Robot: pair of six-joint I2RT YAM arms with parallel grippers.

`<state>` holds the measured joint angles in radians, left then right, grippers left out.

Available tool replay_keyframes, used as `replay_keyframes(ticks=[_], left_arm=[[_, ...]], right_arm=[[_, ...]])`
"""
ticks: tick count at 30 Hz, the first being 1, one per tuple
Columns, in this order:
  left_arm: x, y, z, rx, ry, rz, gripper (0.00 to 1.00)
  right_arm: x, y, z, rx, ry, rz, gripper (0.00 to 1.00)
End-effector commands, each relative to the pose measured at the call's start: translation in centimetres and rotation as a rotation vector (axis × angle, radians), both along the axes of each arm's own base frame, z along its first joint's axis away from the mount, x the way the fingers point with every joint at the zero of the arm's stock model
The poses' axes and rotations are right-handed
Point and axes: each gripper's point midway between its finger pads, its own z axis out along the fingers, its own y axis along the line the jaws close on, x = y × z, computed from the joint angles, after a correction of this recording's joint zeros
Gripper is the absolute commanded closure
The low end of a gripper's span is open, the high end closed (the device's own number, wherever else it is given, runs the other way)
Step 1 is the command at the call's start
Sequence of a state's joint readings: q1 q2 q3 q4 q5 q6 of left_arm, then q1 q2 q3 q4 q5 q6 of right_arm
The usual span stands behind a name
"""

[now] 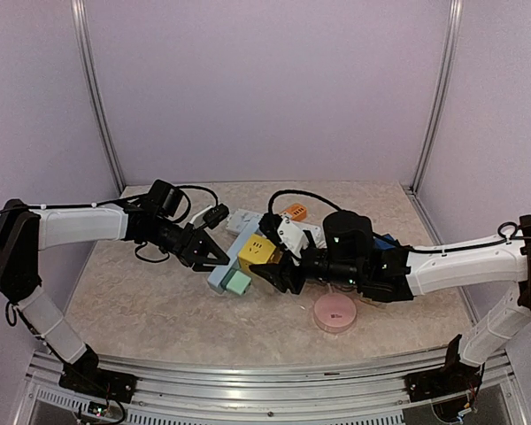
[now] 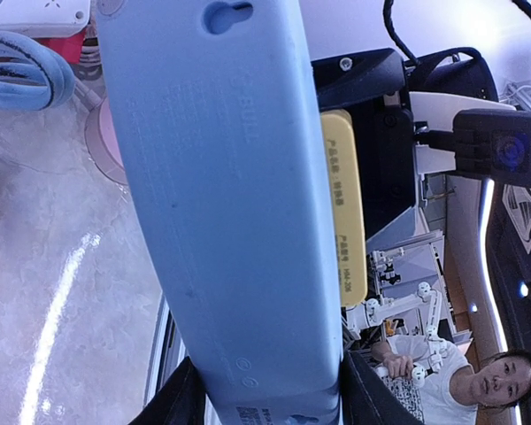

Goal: Pull the plug off the socket

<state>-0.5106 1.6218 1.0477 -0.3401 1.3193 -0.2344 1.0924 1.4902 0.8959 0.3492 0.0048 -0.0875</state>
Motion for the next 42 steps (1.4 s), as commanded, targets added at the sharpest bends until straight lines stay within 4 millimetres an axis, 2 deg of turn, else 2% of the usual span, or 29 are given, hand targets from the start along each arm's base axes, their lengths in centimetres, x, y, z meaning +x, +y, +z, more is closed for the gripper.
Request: replay_keyframes(ticks=[1,10,16,21,27,31,34,39,42], left_arm=[[-0.1,-0.4,1.5,-0.054,-0.152,-0.012,0.80],[1.0,0.2,1.5,-0.054,-0.141,0.026,0.80],[1.0,0.2,1.5,-0.051,-0.142,0.029,0.80],[1.1,0.3,1.4,-0.036,-0.159,0.037,0.80],[1.2,0.3,1.3,-0.028,-0.172,0.046,0.82],[1.4,0.4,1.2,-0.019,-0.175,0.055,0.83],[1.8,0.5,1.1,-0.017,-0.175,0.067,0.83],[2.3,0.8,1.1,-0.018,-0.169,0.088,0.84],[2.6,1.0,1.0,-0.016,-0.161,0.100,0.84]], right_arm=[[0.3,0.4,7.9,0.206,-0.106,-0.040,1.00],[0.4,1.5,6.4,0.097,-0.200,-0.256,1.00],[0.4,1.6,6.3,0.107,-0.184,-0.274,1.00],[-0.7,1.7,7.5,0.182,-0.138,-0.127,1.00],[-1.8,2.0,7.7,0.234,-0.053,0.073,1.00],[-2.0,2.4,7.5,0.228,-0.027,0.119,1.00],[-1.2,2.2,7.1,0.214,-0.033,0.059,1.00],[0.6,1.5,5.8,0.123,-0.125,-0.174,1.00],[1.0,1.3,5.2,0.088,-0.156,-0.273,1.00]])
